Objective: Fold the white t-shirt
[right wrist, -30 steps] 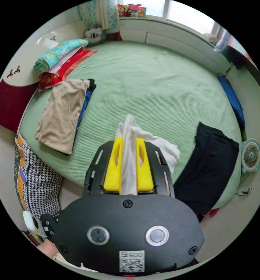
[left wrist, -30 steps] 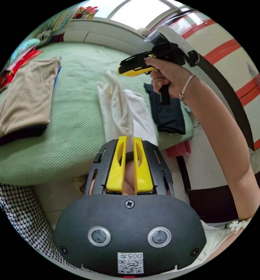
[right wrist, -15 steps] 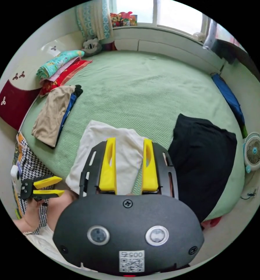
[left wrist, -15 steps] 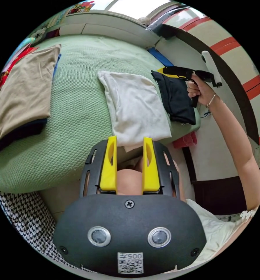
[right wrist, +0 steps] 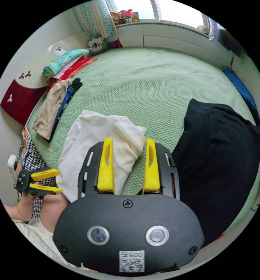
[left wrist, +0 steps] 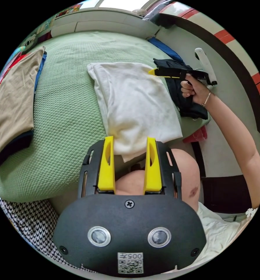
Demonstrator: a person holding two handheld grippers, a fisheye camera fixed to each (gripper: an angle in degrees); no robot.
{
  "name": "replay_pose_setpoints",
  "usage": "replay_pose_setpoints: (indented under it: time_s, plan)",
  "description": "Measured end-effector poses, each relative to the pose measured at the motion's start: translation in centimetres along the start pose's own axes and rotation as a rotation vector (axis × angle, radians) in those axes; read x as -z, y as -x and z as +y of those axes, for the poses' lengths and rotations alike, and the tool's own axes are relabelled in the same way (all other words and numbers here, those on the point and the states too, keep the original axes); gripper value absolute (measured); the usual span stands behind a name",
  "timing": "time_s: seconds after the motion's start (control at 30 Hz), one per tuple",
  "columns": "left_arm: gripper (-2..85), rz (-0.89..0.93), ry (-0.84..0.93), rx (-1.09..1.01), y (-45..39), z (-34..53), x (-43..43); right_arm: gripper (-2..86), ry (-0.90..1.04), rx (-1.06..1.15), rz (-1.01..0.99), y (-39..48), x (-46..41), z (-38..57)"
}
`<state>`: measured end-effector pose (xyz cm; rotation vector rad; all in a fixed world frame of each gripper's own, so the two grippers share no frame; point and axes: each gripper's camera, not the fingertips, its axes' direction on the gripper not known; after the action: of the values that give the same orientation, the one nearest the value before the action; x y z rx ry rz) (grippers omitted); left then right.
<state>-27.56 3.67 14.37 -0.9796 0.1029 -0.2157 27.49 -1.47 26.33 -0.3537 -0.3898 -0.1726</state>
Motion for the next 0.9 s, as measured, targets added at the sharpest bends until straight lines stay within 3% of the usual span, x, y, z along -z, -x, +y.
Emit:
replay_pose_setpoints:
  time_s: [0.4, 0.57, 0.9]
  plan:
    - [11.8, -0.104, 0.052, 0.019, 0.4, -0.7, 0.9, 10.6, -0.027, 0.026, 0.013, 3.2, -2.0, 1.3]
    - [7.2, -0.059, 0.066, -0.016, 0.7, -1.1, 2.1, 5.6, -0.006, 0.048, 0.073, 6.3, -1.8, 1.8]
    - [6.1, 0.022, -0.023, -0.05, 2.3, 2.3, 9.0, 0.7, -0.047, 0.127, 0.169, 14.0, 4.3, 3.1]
